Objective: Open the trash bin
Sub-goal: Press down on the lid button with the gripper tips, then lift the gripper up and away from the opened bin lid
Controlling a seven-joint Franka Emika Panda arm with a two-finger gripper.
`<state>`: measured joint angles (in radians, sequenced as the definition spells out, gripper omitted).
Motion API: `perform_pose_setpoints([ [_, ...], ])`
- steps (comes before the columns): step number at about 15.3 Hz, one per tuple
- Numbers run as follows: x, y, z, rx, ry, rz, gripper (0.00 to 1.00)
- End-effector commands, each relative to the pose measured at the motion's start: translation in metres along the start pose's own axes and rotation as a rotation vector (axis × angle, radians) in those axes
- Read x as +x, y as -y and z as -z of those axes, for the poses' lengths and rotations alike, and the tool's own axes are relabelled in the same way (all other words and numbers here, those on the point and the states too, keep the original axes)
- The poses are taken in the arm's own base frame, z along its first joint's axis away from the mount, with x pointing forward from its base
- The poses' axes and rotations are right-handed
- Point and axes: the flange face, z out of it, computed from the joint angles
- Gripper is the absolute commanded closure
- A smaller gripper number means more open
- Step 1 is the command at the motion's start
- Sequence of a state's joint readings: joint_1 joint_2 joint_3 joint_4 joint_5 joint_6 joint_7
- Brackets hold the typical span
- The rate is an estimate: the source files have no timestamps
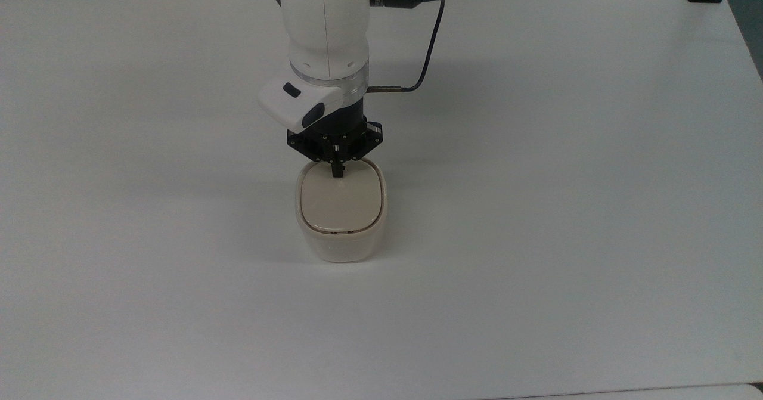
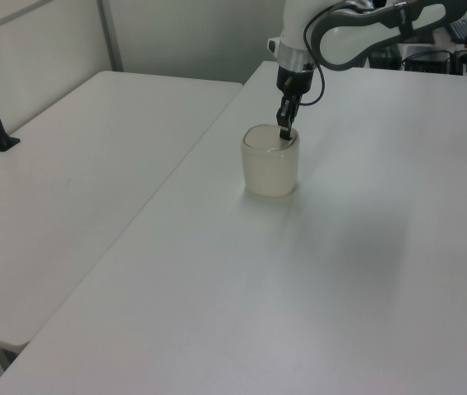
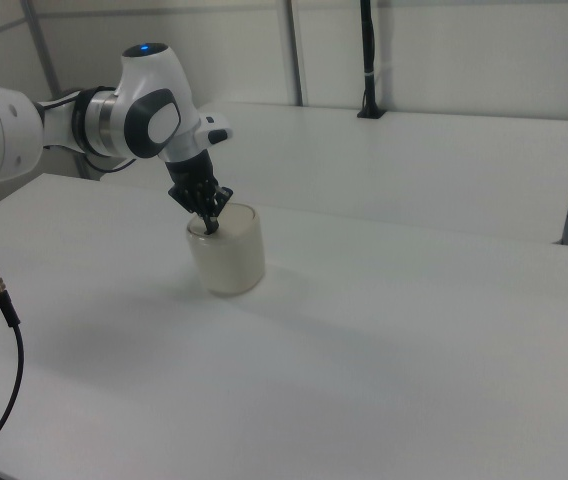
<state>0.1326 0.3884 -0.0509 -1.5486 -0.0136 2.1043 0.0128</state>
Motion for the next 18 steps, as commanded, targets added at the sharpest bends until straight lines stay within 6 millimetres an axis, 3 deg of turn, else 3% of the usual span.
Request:
perform_pose_setpoints([
  [1,-0.002,0.007,-0.022,0.000,0.021,-0.005,1.00],
  [3,-0.002,0.007,-0.028,-0.002,0.029,-0.004,1.00],
  [5,-0.001,0.006,-0.020,0.000,0.024,-0.009,1.00],
  [8,-0.004,-0.002,0.027,0.002,-0.014,-0.019,1.00],
  [14,-0.048,-0.014,0.118,0.000,0.111,-0.022,1.00],
  [18,-0.073,-0.021,0.156,-0.033,0.160,-0.018,1.00],
])
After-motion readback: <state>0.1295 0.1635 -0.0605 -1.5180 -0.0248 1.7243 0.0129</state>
